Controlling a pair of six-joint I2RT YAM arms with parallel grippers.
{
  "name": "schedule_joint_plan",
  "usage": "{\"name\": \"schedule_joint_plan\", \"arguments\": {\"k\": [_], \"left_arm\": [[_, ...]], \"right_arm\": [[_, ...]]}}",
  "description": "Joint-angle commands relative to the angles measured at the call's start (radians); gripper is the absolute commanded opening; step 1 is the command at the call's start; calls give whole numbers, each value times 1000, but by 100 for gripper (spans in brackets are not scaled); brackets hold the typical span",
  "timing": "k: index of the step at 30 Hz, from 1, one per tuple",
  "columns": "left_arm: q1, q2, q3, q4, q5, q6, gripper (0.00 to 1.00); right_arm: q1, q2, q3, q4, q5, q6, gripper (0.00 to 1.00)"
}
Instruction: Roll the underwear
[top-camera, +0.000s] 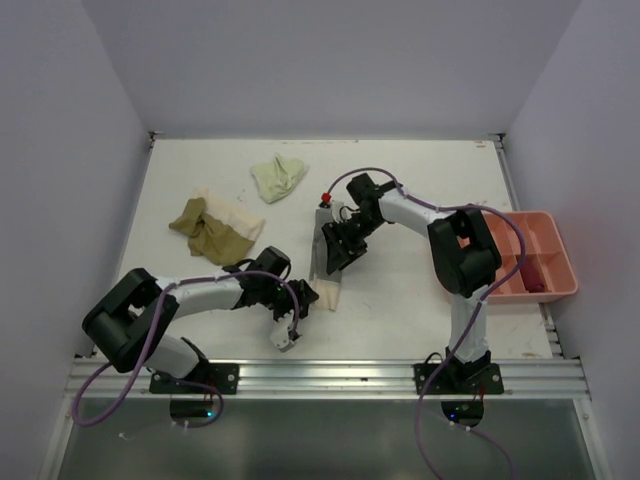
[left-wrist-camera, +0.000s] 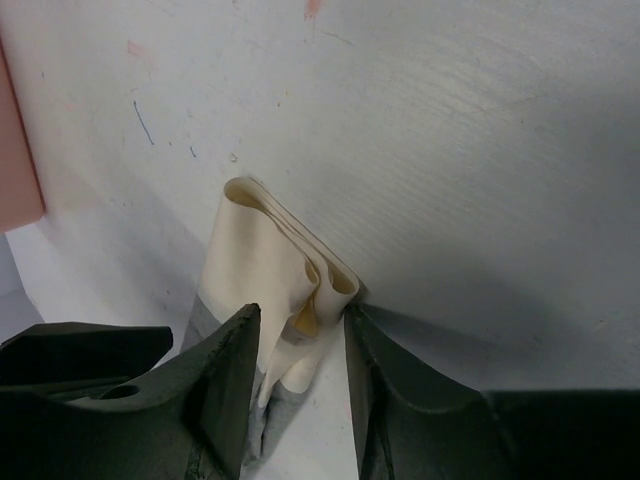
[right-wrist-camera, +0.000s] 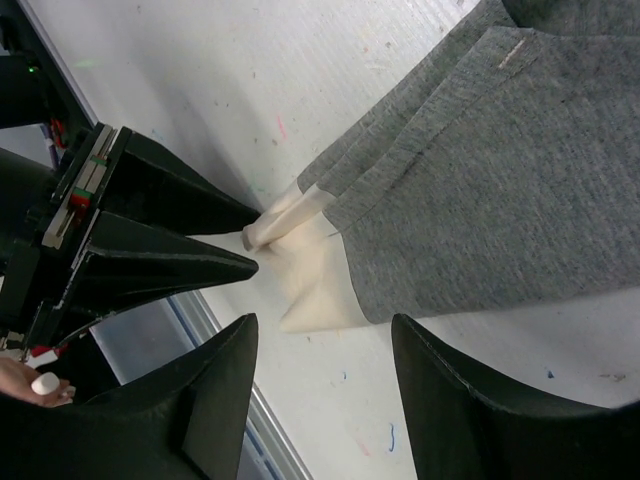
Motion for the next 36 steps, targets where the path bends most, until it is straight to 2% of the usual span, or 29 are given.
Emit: {"name": "schedule_joint_plan", "arguments": {"k": [1,4,8,20,23,25,28,36], "left_arm": [[-11,42,23,-49,-23,312,42],[-16,58,28,-72,-32,347,38],[-22,68,17,-80,-49,392,36],[-28,65,20,-152,-57,378,10],[-28,60,51,-176,-31,308,4],[-28,65,94,-195,-7,208,0],[-28,72,150,-225,46,61,0],[-4,63,181,-235,158,-193,0]], "right_arm": [[4,10,1,7,-21,-25,60],[4,12,12,-4,-21,-28,60],[6,13,19,-18,-24,-36,60],[6,-21,47,-45,-54,-46,59],[6,-19,42,-53,-59,-65,57],[6,-22,38,-55,-61,-72,56],[0,-34,36,-56,-59,-83,56],[-66,-91,53,-76,-61,-128,57]]}}
